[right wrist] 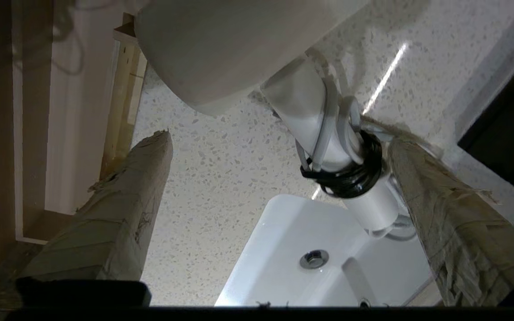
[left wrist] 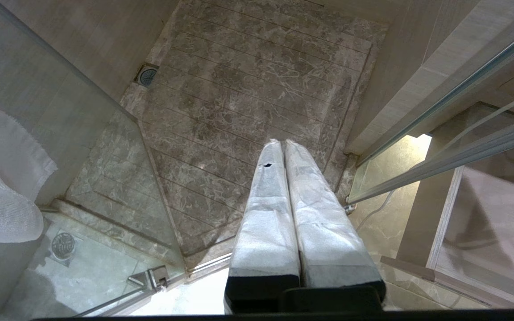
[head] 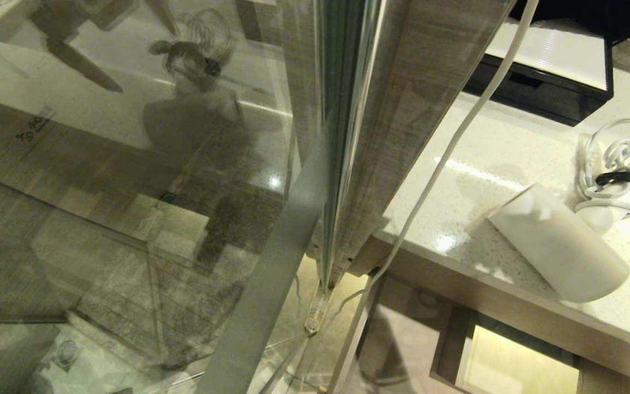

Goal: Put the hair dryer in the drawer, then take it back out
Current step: Pick up the hairdryer

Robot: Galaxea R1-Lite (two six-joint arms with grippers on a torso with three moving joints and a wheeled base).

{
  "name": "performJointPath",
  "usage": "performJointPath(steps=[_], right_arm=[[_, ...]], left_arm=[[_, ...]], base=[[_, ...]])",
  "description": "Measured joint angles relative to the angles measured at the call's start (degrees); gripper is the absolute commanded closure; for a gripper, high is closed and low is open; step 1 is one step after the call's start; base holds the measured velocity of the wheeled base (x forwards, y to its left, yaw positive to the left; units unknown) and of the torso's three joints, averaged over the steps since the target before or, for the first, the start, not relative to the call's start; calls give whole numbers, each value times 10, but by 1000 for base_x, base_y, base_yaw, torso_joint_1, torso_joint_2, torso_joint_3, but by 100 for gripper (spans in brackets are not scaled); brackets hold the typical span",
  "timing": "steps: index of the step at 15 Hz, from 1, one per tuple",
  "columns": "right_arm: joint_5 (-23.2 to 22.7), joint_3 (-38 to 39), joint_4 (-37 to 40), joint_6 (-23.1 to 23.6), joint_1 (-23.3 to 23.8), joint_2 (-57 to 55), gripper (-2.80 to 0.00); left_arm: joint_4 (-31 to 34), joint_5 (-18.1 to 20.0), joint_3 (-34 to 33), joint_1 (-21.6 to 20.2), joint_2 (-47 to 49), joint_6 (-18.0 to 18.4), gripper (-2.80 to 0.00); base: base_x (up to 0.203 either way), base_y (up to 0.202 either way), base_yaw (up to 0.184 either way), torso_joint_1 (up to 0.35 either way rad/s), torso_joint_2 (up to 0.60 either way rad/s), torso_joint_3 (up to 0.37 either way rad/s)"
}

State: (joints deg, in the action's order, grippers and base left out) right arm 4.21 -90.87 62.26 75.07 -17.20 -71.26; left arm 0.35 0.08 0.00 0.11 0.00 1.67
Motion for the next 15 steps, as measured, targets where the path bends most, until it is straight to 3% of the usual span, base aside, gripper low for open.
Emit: performJointPath(steps=[2,7,15], right_arm=[[-16,-4,-4,22,2,-11,-280],[-52,-5,-11,130,34,-35,-280],[-88,-10,-3,202,62,-66,-280]], left_arm=[[0,0,0,0,0,0,0],[0,0,0,0,0,0,0],[0,0,0,0,0,0,0]], base=[[0,0,0,0,0,0],[0,0,0,0,0,0],[0,0,0,0,0,0]])
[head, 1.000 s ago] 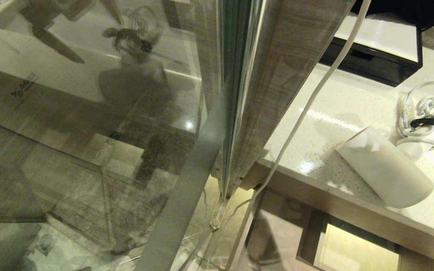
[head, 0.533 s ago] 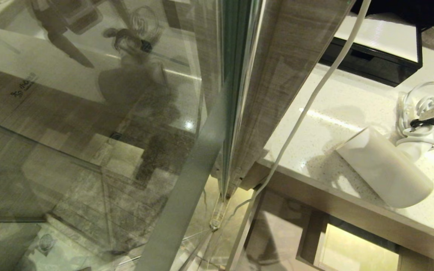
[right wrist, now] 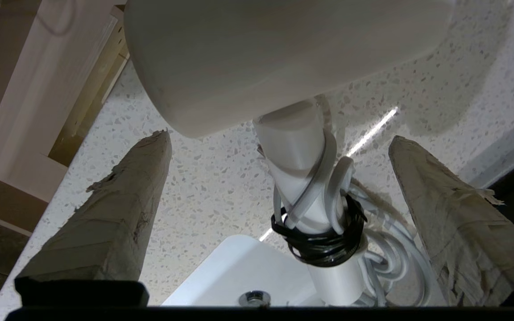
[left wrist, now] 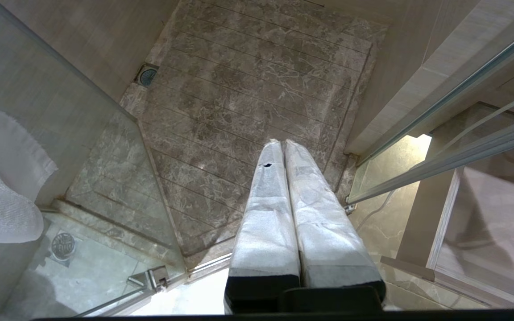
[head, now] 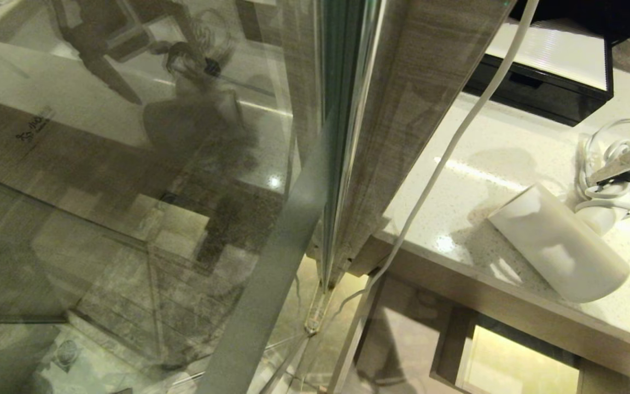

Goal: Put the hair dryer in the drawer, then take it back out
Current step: Pick up the hairdryer

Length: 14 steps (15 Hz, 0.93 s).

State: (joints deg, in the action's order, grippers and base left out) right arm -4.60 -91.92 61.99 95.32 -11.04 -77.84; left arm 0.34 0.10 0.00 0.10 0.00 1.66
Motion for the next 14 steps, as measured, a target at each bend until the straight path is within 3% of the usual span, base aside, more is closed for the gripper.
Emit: performJointPath(steps=[6,14], right_arm=[[-28,-2,-5,27,6,-23,-280],[-31,-2,-8,67,44,-45,-280]], left_arm=[[0,0,0,0,0,0,0],[0,0,0,0,0,0,0]], base=[[0,0,0,0,0,0],[0,0,0,0,0,0]])
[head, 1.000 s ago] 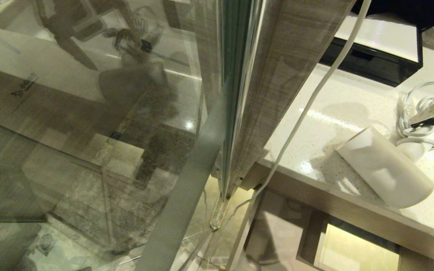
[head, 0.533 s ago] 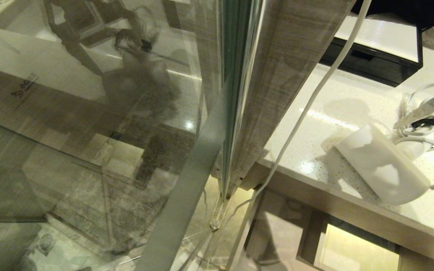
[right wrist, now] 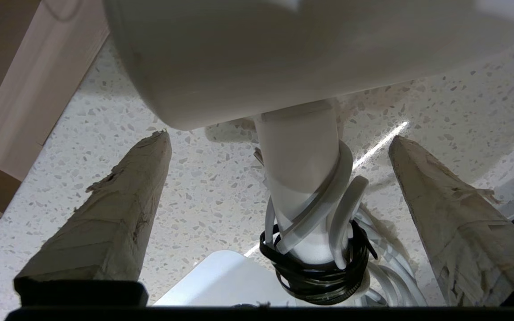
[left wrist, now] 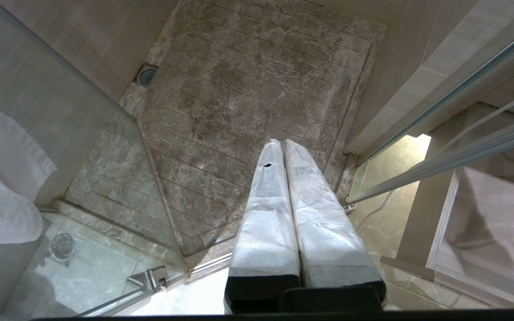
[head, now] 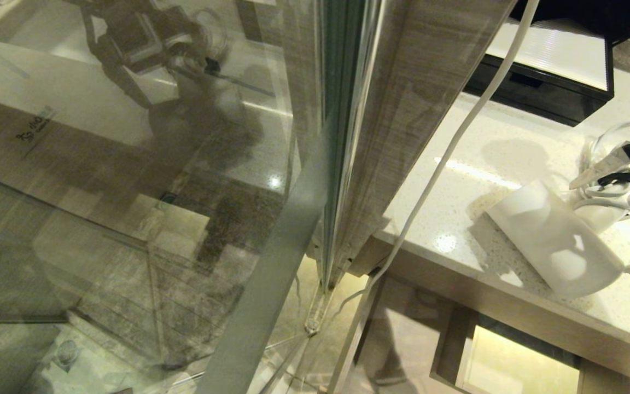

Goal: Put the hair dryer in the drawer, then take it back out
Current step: Pick up the hairdryer

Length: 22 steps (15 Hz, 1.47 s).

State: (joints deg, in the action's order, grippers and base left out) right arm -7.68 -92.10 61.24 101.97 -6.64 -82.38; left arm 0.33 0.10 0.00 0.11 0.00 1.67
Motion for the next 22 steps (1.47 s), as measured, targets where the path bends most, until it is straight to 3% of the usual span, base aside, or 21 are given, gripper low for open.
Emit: performJointPath(steps=[17,18,22], right_arm=[[-40,-2,-37,-7,4,-57,-280],[-40,-3,-37,-7,4,-59,0],[-39,1,-37,-32,6,-60,0]], left_arm=[[0,0,0,0,0,0,0],[0,0,0,0,0,0,0],[0,0,0,0,0,0,0]], base=[[0,0,0,0,0,0],[0,0,0,0,0,0],[0,0,0,0,0,0]])
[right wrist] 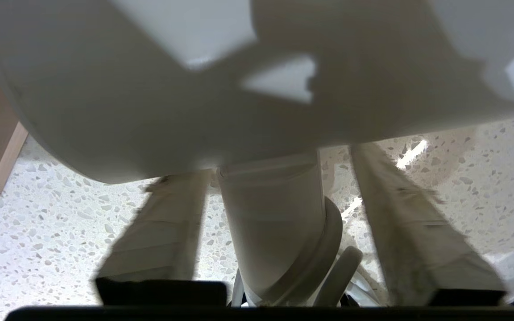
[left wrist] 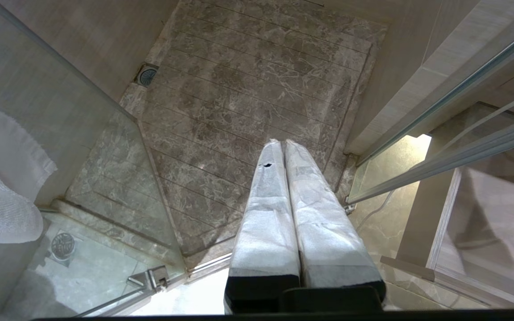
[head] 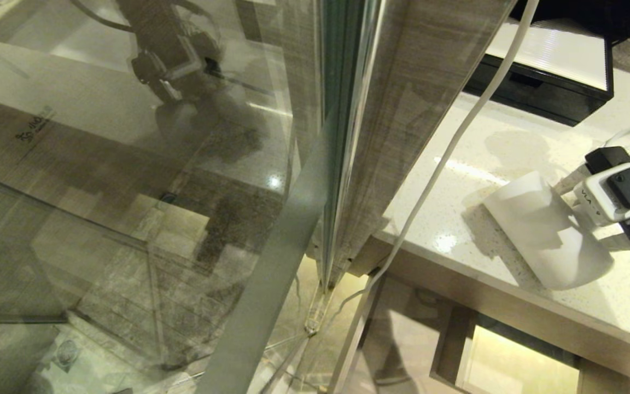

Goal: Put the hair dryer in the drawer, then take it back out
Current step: Pick up the hairdryer, then put it into the drawer

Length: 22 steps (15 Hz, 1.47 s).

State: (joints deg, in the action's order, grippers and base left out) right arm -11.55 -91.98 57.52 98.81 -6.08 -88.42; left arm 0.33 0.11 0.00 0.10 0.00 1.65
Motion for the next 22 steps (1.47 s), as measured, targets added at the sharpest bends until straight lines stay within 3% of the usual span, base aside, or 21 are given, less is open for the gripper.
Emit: performJointPath(steps=[4,7,11,15,18,22], right_arm=[[2,0,1,-6,12,7,0],[4,-3,1,-62,19,20,0],[5,-8,0,-205,21,47,0],[5,-10,1,-312,34,90,0],[10,-10,4,-432,42,131,0],[62,4,15,-607,49,196,0]], left_arm=[[0,0,0,0,0,0,0],[0,0,0,0,0,0,0],[0,0,0,0,0,0,0],[0,0,0,0,0,0,0],[0,0,0,0,0,0,0],[0,0,0,0,0,0,0]], base=[[0,0,0,0,0,0],[0,0,0,0,0,0],[0,0,0,0,0,0],[0,0,0,0,0,0],[0,0,0,0,0,0],[0,0,0,0,0,0]])
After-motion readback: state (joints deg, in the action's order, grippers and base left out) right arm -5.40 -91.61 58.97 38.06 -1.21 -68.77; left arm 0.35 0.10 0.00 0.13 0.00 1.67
